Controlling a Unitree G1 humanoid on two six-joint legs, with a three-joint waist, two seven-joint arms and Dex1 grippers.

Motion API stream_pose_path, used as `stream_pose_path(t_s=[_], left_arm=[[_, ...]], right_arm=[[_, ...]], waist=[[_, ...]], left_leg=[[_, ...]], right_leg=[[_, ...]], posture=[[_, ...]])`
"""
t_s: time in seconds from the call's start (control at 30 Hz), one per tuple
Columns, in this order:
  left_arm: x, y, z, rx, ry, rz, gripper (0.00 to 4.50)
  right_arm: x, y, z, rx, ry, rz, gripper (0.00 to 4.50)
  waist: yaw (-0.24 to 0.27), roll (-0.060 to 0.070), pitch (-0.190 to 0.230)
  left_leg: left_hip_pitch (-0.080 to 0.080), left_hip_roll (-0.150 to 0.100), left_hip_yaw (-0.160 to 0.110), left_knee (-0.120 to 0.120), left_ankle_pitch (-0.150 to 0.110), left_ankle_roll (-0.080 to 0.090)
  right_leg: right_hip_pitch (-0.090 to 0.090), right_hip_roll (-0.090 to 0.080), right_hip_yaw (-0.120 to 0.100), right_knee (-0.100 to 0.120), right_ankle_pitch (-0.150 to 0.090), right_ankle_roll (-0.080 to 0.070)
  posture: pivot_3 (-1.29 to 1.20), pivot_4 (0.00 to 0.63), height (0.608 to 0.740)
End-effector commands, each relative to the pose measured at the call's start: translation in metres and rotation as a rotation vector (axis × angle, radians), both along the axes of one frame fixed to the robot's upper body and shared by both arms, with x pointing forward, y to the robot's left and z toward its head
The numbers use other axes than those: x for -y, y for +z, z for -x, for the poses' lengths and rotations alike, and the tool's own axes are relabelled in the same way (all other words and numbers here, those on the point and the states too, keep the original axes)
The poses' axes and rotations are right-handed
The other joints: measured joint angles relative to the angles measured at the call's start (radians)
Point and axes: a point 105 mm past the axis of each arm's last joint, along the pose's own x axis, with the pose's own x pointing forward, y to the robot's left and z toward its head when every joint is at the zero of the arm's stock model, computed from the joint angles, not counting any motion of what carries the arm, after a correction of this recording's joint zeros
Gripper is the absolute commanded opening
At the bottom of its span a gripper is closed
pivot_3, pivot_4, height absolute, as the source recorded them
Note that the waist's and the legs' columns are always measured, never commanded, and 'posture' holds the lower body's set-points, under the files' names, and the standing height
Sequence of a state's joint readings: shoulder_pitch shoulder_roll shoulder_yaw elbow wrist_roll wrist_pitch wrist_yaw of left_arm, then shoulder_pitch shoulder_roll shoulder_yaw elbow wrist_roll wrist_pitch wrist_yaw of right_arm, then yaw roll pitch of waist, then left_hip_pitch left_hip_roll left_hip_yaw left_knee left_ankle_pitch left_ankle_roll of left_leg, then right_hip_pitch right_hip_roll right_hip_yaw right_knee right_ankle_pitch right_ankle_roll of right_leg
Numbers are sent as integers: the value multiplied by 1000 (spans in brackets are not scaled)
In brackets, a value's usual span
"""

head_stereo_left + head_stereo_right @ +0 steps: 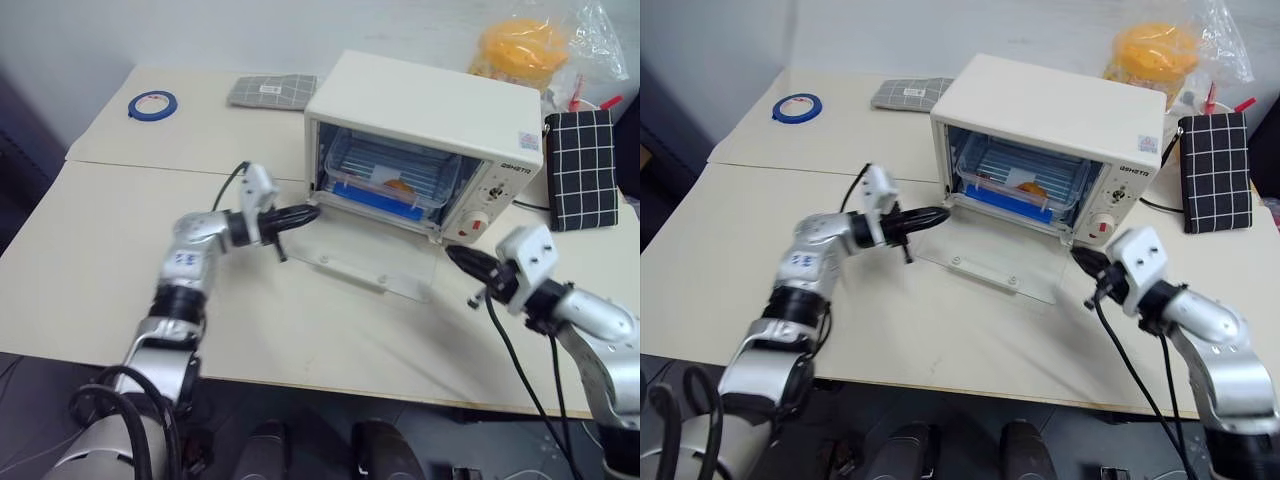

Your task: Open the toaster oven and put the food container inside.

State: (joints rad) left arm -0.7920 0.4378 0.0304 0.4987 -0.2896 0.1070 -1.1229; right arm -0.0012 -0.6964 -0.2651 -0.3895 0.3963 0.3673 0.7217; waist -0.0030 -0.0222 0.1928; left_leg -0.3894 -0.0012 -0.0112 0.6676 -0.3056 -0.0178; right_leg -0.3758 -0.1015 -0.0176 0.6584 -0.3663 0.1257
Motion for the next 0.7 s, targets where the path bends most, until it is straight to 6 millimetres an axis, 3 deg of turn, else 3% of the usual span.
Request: stream_pose_path(t_s=[0.03,0.1,0.2,0.23,0.37,0.5,0.7], left_arm=[[-28,10,17,39,-36,-75,0],[-47,1,23,5,-21,-128,0],[-64,-1,26,-11,26,-119,542],[-68,0,27,-24,38,-104,797],[-80,3,36,-37,69,-72,797],[-95,-1,47,-121,99,-65,797],[-116,9,59,-136,158,-42,2261]], right_arm=[[9,-7,10,-10,20,-5,62],[16,-24,8,-56,0,-14,62],[18,-49,3,-115,5,-14,0],[15,-55,-1,-122,15,-28,0],[-6,-68,-12,-144,99,-57,0],[-21,-66,-16,-122,162,-85,0],[-38,-37,-11,-4,258,-169,0]], waist=[[1,0,0],[-2,0,0],[-1,0,0],[0,0,0],[-4,0,0],[-13,0,0],[-22,0,0]], left_leg=[[1,-1,0,1,0,0],[2,-1,1,1,0,0],[4,-1,2,-1,0,1],[3,-1,1,-1,0,1],[2,-1,1,0,0,1],[2,0,1,-1,0,0],[2,0,-1,-1,0,0]], right_leg=[[1,-1,0,0,0,0],[2,-1,1,-1,0,0],[1,-1,2,0,0,0],[1,-1,2,0,0,0],[0,-1,2,1,0,0],[0,-1,1,1,0,0],[1,-1,0,1,0,0]], posture=[[0,150,740],[0,150,740],[0,150,740],[0,150,740],[0,150,740],[0,150,740],[0,150,740]])
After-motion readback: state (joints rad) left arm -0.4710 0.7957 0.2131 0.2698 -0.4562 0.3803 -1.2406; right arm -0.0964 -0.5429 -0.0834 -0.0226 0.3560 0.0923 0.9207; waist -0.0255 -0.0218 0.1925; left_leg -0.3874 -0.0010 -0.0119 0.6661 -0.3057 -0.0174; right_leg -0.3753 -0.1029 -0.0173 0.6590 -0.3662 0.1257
